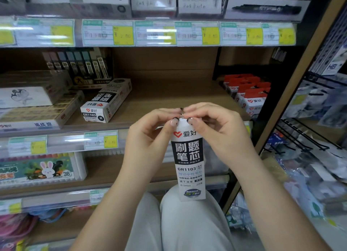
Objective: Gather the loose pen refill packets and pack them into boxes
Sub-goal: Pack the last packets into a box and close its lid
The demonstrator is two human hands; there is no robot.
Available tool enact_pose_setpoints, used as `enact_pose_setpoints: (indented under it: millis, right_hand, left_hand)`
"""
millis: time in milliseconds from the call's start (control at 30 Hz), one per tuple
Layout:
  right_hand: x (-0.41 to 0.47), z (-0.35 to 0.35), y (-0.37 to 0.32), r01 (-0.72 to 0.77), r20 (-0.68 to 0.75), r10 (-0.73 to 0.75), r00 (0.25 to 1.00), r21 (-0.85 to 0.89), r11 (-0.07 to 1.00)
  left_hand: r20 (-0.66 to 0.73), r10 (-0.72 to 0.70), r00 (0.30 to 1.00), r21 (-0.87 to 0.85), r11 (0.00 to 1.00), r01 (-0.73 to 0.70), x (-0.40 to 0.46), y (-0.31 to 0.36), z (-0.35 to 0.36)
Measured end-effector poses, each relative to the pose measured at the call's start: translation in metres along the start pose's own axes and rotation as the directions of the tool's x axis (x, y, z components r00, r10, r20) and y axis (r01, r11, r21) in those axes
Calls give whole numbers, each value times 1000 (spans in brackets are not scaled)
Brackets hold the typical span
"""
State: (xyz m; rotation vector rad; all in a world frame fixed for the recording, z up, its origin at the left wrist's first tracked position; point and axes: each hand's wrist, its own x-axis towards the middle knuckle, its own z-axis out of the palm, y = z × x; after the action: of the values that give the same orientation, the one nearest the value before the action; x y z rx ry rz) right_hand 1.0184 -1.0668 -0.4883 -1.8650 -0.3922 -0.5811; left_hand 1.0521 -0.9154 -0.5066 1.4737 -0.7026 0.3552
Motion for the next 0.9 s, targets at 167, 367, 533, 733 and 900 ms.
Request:
enact_pose_setpoints:
  millis: [167, 367, 533, 733, 900]
  right_hand:
    - [1, -2, 8, -47, 73, 40, 997, 101, 994]
    - [-1, -1, 8, -32, 22, 32, 999, 14, 999]
    - [-2, -1, 9, -37, 20, 37, 999, -7, 999]
    - [5, -3, 7, -59, 41, 56, 998, 55, 997]
    - [12, -1, -25, 88, 17, -87, 996, -92, 992]
  left_hand:
    - [7, 39, 999, 40, 998, -40, -1, -4, -2]
    - [102, 9, 995, -27, 1000, -6, 0, -12, -6]
    - [125, 10, 992, 23, 1000, -13, 1, -13, -6]
    - [212, -131, 968, 102, 989, 112, 13, 0, -15]
    - [270, -65, 961, 271, 963, -11, 29, 31, -22]
